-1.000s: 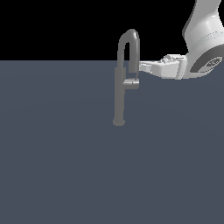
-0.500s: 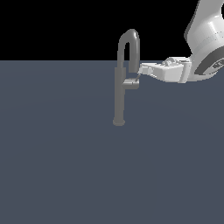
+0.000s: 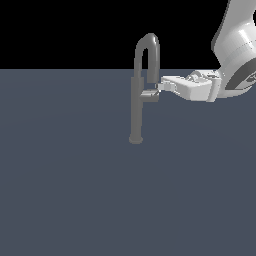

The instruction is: Turn on the faucet by rotating a designated handle.

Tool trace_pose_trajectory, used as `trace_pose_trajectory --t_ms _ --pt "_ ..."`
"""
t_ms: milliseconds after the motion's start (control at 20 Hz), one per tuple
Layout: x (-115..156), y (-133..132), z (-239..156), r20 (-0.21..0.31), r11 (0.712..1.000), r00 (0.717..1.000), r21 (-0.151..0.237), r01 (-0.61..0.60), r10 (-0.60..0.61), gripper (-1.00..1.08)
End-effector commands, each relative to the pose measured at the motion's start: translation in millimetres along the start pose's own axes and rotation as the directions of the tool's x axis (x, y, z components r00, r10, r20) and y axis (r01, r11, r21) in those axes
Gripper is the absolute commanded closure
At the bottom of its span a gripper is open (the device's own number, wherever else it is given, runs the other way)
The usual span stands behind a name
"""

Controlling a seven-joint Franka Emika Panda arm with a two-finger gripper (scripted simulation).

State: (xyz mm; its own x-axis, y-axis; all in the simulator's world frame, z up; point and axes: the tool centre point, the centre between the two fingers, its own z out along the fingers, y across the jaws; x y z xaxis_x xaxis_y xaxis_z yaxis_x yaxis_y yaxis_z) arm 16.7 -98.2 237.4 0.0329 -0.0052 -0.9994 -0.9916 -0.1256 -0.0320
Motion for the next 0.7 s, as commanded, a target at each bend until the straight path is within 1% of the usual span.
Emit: trace_pose_trajectory --t_ms 0,50,400,450,500,650 --pt "23 11 0 0.009 0.999 0.999 0.002 -0.032 0.032 1.08" --pt "3 2 0 0.001 1.0 1.0 0.0 -0.001 0.001 1.08" --pt "56 13 0 0.009 0.999 0.999 0.002 -0.033 0.033 1.08" --pt "56 13 0 0.009 0.999 0.999 0.002 -0.033 0.033 1.08" --pt "29 4 0 0.003 1.0 1.0 -0.005 0.008 -0.008 1.08" --pt "45 2 0 0.004 1.0 1.0 -0.003 -0.004 0.004 1.08"
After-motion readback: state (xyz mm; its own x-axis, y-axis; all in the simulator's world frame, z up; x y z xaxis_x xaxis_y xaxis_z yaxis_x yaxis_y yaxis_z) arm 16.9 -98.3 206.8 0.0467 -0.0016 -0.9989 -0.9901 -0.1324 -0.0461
